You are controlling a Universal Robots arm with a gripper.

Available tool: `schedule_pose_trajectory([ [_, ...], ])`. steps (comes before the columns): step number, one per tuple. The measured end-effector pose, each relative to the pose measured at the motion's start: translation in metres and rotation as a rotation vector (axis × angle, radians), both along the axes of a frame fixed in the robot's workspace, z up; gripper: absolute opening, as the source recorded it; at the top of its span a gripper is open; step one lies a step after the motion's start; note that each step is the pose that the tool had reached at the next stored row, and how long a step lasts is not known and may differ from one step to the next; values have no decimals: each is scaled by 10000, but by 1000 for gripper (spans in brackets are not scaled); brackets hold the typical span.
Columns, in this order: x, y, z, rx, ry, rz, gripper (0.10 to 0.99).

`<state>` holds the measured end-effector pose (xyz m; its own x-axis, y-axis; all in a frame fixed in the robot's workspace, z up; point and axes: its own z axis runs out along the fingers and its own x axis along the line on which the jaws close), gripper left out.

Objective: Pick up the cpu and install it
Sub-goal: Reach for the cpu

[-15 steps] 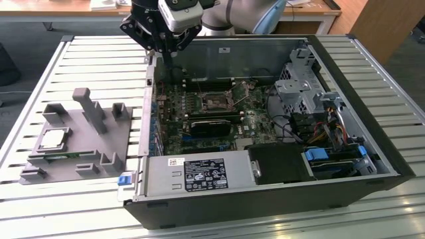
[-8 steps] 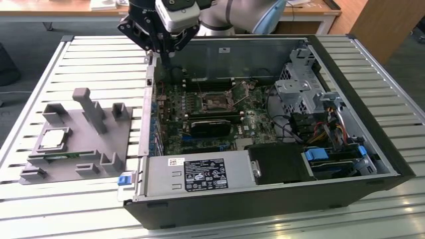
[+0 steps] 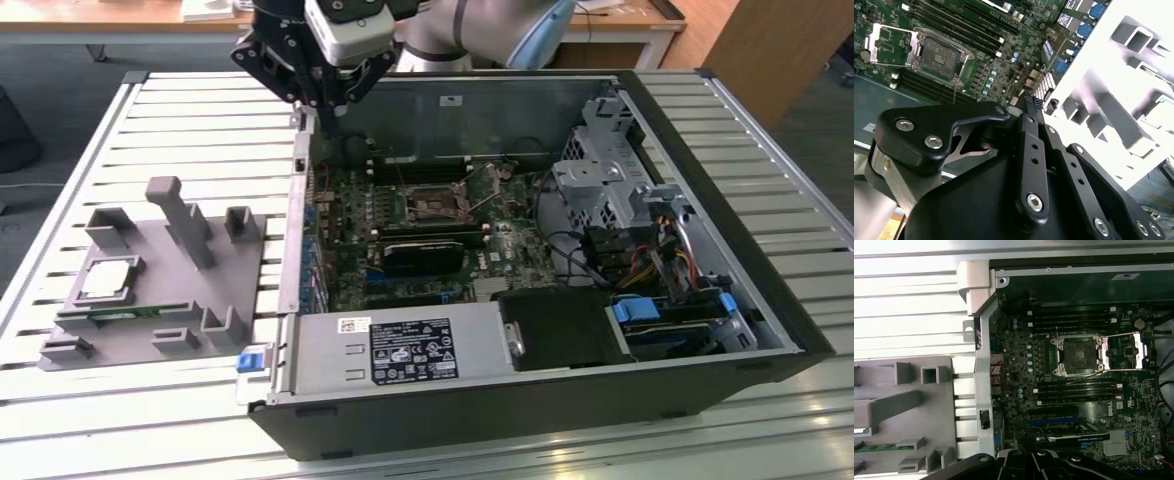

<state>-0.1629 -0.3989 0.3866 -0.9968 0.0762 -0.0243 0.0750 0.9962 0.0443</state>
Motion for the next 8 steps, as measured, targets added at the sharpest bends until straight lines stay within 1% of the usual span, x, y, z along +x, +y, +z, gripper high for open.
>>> schedule_pose_trajectory([
  [8, -33, 0, -8, 0, 0, 0, 106],
])
